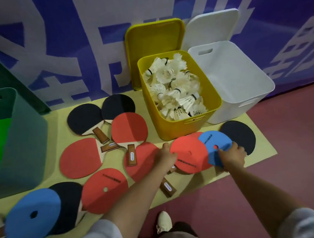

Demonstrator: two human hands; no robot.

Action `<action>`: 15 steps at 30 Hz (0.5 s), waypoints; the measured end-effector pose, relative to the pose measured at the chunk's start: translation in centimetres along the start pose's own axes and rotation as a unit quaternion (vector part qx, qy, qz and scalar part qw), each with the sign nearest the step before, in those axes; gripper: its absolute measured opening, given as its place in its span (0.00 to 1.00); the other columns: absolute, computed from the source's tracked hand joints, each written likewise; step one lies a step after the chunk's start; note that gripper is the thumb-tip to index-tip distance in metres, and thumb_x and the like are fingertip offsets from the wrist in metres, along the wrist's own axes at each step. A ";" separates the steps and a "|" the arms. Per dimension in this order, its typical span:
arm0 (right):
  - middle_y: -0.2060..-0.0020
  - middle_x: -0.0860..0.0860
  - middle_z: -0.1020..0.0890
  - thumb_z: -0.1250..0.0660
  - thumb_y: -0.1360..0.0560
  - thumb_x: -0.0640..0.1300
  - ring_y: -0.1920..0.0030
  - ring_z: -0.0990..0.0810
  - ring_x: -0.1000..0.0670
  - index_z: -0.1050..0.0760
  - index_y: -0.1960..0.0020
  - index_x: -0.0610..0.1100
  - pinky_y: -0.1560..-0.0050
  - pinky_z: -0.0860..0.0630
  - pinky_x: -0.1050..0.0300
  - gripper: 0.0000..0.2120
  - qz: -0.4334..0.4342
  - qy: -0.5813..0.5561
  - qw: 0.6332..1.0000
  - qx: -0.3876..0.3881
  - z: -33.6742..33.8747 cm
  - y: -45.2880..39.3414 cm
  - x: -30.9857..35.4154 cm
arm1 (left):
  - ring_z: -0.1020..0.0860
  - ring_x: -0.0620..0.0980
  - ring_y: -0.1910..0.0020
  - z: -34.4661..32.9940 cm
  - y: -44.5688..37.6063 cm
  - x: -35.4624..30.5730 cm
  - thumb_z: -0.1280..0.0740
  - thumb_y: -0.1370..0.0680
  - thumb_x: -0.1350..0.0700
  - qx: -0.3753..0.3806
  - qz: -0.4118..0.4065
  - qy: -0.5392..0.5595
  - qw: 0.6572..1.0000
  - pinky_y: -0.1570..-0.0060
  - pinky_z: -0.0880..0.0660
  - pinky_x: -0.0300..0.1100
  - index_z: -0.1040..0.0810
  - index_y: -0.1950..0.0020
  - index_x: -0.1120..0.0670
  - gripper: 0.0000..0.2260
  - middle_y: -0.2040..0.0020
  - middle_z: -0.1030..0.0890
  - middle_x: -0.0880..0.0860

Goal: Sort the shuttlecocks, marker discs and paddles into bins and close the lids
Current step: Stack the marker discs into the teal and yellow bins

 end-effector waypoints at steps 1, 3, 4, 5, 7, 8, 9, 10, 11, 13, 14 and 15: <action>0.32 0.37 0.35 0.31 0.29 0.61 0.32 0.38 0.37 0.42 0.26 0.41 0.35 0.34 0.38 0.41 0.001 0.014 1.000 0.017 0.1 -0.6 -0.3 | 0.23 0.60 0.48 -0.7 -0.5 -0.1 0.35 0.27 0.53 -0.013 0.015 -0.022 1.000 0.54 0.24 0.45 0.33 0.33 0.50 0.22 0.43 0.22 0.58; 0.32 0.37 0.35 0.32 0.30 0.63 0.32 0.38 0.37 0.44 0.25 0.42 0.35 0.34 0.40 0.43 0.011 0.042 0.999 0.031 0.3 -1.2 -0.4 | 0.27 0.60 0.40 -1.4 -1.1 -0.2 0.34 0.27 0.52 -0.037 0.054 -0.030 0.997 0.45 0.26 0.47 0.35 0.31 0.49 0.25 0.38 0.26 0.58; 0.33 0.37 0.35 0.32 0.30 0.63 0.32 0.38 0.37 0.45 0.25 0.42 0.35 0.34 0.40 0.44 0.023 0.050 0.998 0.029 0.4 -1.3 -0.3 | 0.29 0.60 0.38 -1.7 -1.4 -0.2 0.34 0.27 0.53 -0.048 0.070 -0.036 0.996 0.43 0.28 0.46 0.36 0.29 0.49 0.27 0.36 0.27 0.58; 0.34 0.37 0.34 0.32 0.29 0.63 0.33 0.37 0.37 0.46 0.24 0.43 0.36 0.34 0.41 0.43 0.034 0.051 0.998 0.028 0.5 -1.4 -0.3 | 0.29 0.60 0.37 -1.9 -1.5 -0.2 0.34 0.27 0.54 -0.057 0.078 -0.040 0.995 0.44 0.30 0.46 0.35 0.29 0.49 0.27 0.36 0.28 0.58; 0.35 0.36 0.33 0.30 0.28 0.56 0.34 0.35 0.36 0.47 0.24 0.43 0.36 0.34 0.41 0.42 0.042 0.033 0.998 0.022 0.4 -1.4 -0.6 | 0.26 0.58 0.41 -2.1 -1.6 -0.6 0.34 0.28 0.56 -0.067 0.066 -0.025 0.995 0.47 0.29 0.44 0.32 0.31 0.49 0.25 0.38 0.24 0.56; 0.35 0.36 0.32 0.30 0.28 0.50 0.34 0.34 0.36 0.46 0.24 0.43 0.36 0.33 0.41 0.40 0.042 0.016 0.999 0.017 0.5 -1.3 -0.7 | 0.24 0.57 0.43 -2.2 -1.6 -0.8 0.34 0.28 0.59 -0.068 0.052 0.002 0.996 0.51 0.27 0.43 0.30 0.32 0.49 0.24 0.40 0.22 0.55; 0.35 0.36 0.31 0.31 0.28 0.46 0.35 0.32 0.35 0.44 0.25 0.43 0.38 0.31 0.41 0.36 0.047 -0.007 0.999 0.014 0.6 -1.3 -0.6 | 0.23 0.56 0.45 -2.1 -1.5 -1.2 0.36 0.28 0.62 -0.067 0.031 0.034 0.997 0.54 0.27 0.42 0.28 0.33 0.50 0.23 0.41 0.21 0.54; 0.36 0.37 0.29 0.32 0.27 0.43 0.37 0.29 0.36 0.40 0.26 0.42 0.40 0.30 0.41 0.32 0.061 -0.033 0.998 0.011 0.6 -1.2 -0.6 | 0.23 0.55 0.46 -2.1 -1.5 -1.5 0.37 0.28 0.64 -0.061 0.012 0.061 0.996 0.56 0.29 0.41 0.28 0.34 0.51 0.23 0.42 0.21 0.54; 0.37 0.38 0.27 0.35 0.26 0.41 0.39 0.26 0.36 0.36 0.29 0.41 0.42 0.28 0.42 0.26 0.081 -0.060 0.995 0.010 0.7 -0.7 -0.5 | 0.23 0.54 0.47 -1.9 -1.3 -1.7 0.38 0.27 0.66 -0.054 -0.002 0.083 0.995 0.56 0.29 0.40 0.28 0.34 0.52 0.22 0.41 0.21 0.54; 0.38 0.40 0.24 0.40 0.23 0.40 0.41 0.24 0.37 0.33 0.31 0.42 0.42 0.27 0.43 0.21 0.116 -0.098 0.988 0.009 0.9 0.4 0.0 | 0.25 0.51 0.49 -1.1 -0.8 -1.9 0.40 0.25 0.67 -0.047 -0.019 0.114 0.992 0.55 0.30 0.39 0.28 0.33 0.52 0.22 0.41 0.22 0.54; 0.38 0.41 0.24 0.41 0.23 0.40 0.41 0.24 0.37 0.34 0.30 0.43 0.42 0.27 0.44 0.21 0.124 -0.110 0.986 0.011 1.0 1.0 0.2 | 0.26 0.50 0.50 -0.7 -0.6 -1.9 0.41 0.25 0.67 -0.048 -0.021 0.125 0.991 0.57 0.30 0.39 0.28 0.33 0.53 0.21 0.41 0.23 0.54; 0.38 0.41 0.24 0.42 0.22 0.40 0.40 0.24 0.37 0.36 0.28 0.43 0.41 0.27 0.44 0.22 0.124 -0.125 0.984 0.020 1.0 1.6 0.3 | 0.26 0.49 0.52 -0.1 -0.4 -1.7 0.42 0.25 0.67 -0.050 -0.017 0.134 0.990 0.60 0.30 0.39 0.28 0.34 0.54 0.21 0.41 0.23 0.54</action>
Point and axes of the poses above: each hand's wrist, its own y-axis away from the middle knuckle, its own z-axis out of the back of the hand, x = y × z, the point moved 1 cm from there along -y, towards the middle knuckle
